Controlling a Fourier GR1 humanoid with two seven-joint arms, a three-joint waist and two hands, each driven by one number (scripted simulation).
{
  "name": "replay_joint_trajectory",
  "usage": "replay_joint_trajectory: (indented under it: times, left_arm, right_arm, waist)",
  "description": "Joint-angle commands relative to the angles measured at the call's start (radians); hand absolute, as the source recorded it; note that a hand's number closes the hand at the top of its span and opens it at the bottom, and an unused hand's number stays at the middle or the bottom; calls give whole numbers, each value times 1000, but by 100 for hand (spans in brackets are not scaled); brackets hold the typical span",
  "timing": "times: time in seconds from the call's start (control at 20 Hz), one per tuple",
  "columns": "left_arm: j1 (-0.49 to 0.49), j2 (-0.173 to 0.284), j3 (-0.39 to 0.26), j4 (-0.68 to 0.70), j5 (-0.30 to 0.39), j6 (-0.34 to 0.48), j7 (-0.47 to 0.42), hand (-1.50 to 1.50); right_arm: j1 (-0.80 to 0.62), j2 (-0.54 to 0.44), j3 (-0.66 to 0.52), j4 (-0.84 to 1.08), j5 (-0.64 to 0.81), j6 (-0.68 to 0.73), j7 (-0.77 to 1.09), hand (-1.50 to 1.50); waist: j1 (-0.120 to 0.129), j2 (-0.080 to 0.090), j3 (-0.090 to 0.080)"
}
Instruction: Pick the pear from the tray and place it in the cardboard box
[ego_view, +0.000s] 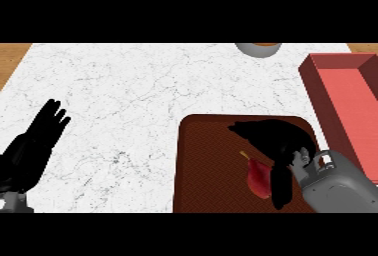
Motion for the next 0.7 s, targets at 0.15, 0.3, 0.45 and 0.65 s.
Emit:
replay_joint_trajectory:
  times: [0.15,0.3,0.45,0.65]
  left_arm:
    - [-17,-35,6,-7,-47,4,22,0]
    - [-54,-14,34,26,-8,-37,39,0]
    - [1,-32,36,-33,-30,-30,30,0]
    - [-4,-36,55,-18,-22,-49,19,0]
  right_arm:
    - [12,96,-16,65,173,46,-59,-150]
    - [57,79,20,-6,197,71,-17,-150]
    - [21,165,-7,52,197,104,32,-150]
    - [4,188,-24,53,201,157,65,-150]
  waist:
    - [2,1,0]
    - [-3,0,0]
    - [3,0,0]
    - [3,0,0]
